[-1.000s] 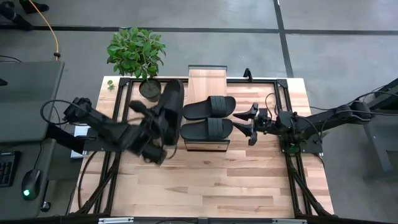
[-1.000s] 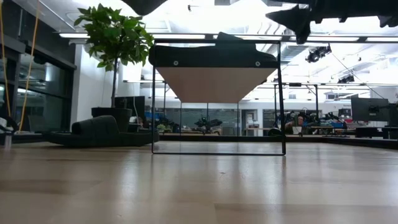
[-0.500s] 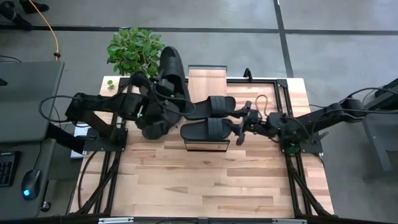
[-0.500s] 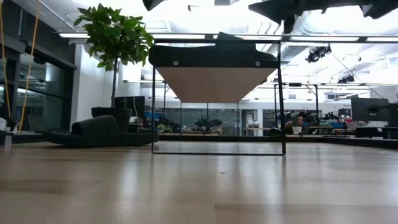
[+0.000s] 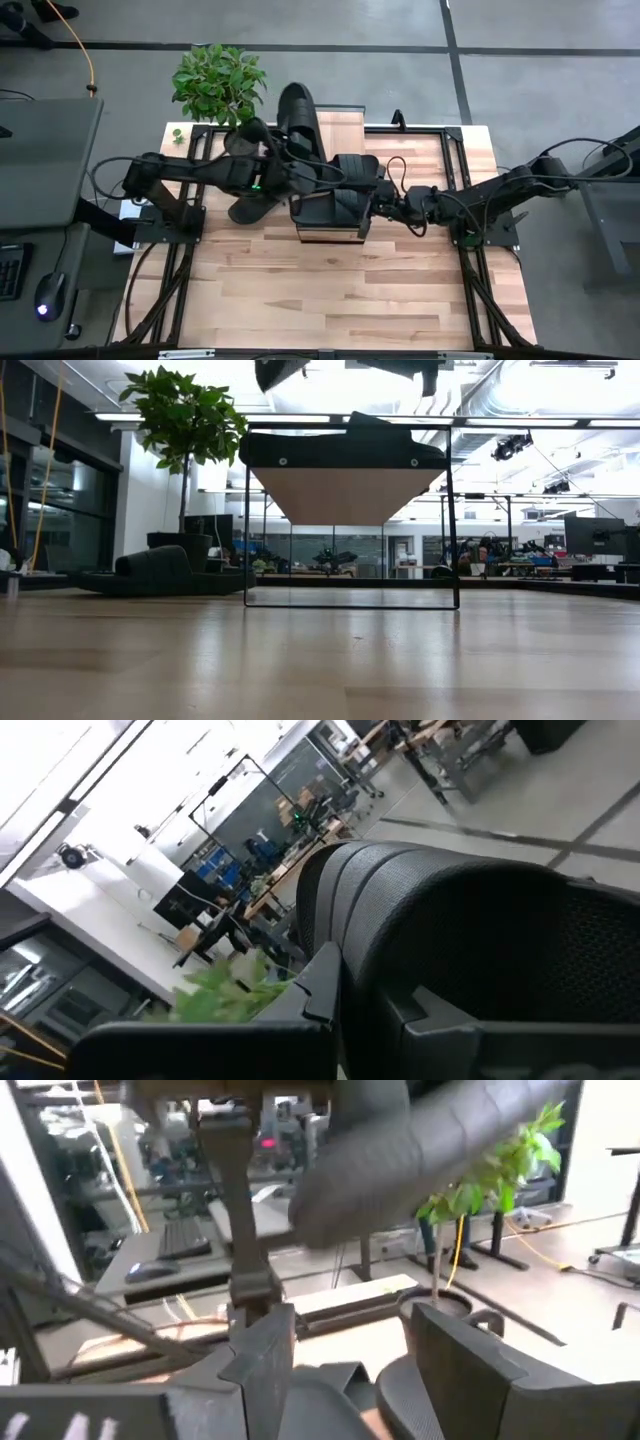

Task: Pick and place slides into the shelf
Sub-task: Put the bottom black slipper on the shelf

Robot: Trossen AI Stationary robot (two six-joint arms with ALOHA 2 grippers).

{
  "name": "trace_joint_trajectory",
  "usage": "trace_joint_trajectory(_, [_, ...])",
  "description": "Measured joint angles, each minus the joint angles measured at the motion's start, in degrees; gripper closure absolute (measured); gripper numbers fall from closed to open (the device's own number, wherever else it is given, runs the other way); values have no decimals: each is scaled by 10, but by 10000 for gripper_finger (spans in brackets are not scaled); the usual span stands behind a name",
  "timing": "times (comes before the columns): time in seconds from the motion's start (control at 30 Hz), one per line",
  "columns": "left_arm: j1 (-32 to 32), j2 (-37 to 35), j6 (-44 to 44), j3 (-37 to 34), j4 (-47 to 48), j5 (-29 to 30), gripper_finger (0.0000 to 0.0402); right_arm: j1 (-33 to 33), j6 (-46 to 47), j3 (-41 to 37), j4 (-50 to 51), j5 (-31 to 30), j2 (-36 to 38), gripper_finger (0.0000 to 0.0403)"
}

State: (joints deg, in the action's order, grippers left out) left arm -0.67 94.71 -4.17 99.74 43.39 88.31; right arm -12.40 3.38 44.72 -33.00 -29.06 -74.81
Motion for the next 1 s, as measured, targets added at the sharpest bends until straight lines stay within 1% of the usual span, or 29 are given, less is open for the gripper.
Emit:
trace_joint_trajectory(0.1, [11, 10, 8, -1, -2, -40, 392, -2, -4, 4, -2, -22, -1, 210])
trace_joint_trajectory(0.2, [12, 18, 15, -1, -10, -53, 392, -4, -4, 3, 2, -30, -3, 210])
trace_joint_trajectory(0.3, [10, 27, 10, 0, -37, -53, 392, -4, 10, 3, 2, -35, -3, 210])
trace_joint_trajectory(0.47, [10, 37, 13, 0, -42, -63, 392, -4, 11, 3, -4, -35, -3, 210])
trace_joint_trajectory(0.57, [11, 44, 11, -1, -54, -80, 392, -4, 11, 3, -8, -27, -3, 210])
trace_joint_trajectory(0.77, [11, 62, -59, 0, -137, -88, 392, -4, 11, 2, -18, -13, -3, 210])
trace_joint_trajectory(0.87, [11, 63, -79, 0, -153, -93, 392, -4, 21, 1, -20, -7, -3, 210])
trace_joint_trajectory(1.0, [11, 66, -83, 0, -166, -101, 392, -4, 22, 1, -20, -7, -3, 210])
